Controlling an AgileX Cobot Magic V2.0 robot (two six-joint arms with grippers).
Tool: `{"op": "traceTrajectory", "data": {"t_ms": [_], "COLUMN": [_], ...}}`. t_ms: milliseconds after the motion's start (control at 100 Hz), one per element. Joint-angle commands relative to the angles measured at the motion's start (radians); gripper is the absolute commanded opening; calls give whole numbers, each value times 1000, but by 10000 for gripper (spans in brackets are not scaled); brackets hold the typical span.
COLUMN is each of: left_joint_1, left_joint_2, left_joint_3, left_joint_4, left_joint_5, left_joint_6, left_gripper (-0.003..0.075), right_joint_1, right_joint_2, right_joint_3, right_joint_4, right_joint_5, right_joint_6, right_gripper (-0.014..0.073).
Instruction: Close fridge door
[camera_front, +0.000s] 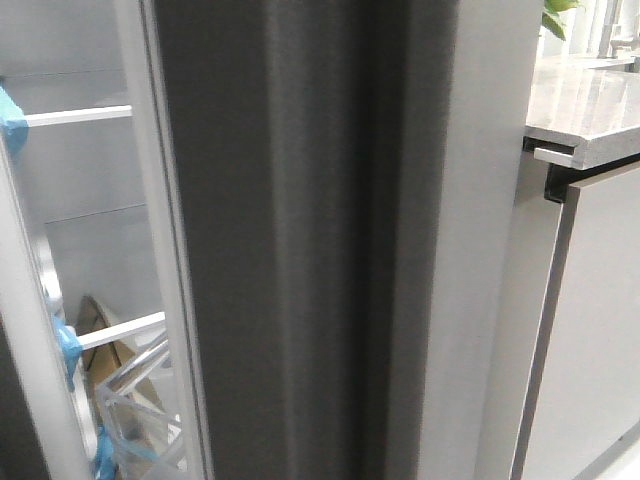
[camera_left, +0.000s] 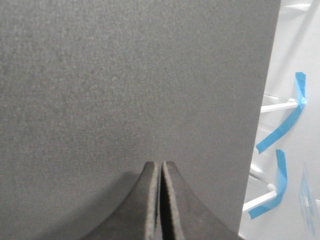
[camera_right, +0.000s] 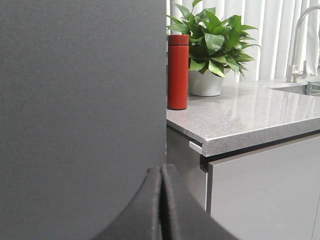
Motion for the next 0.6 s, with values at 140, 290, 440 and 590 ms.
{"op": "traceTrajectory", "data": {"t_ms": [140, 290, 440, 590], "left_joint_1": [-5, -5, -5, -5], "left_joint_2": [19, 19, 19, 19], "left_joint_3": [28, 28, 28, 28], "left_joint_4": [-2, -2, -2, -2], "left_joint_5": [-77, -77, -77, -77], "left_joint_6": [-3, -3, -3, -3], "left_gripper": [-20, -21, -21, -21], "right_joint_1": [2, 7, 8, 35], "right_joint_2": [-13, 22, 135, 260], "right_joint_3": [11, -61, -230, -431], "right_joint_4": [-12, -12, -12, -12], "right_joint_5": [-88, -78, -7, 86], "right_joint_6": [2, 2, 2, 2], "right_gripper": [-76, -76, -76, -76]}}
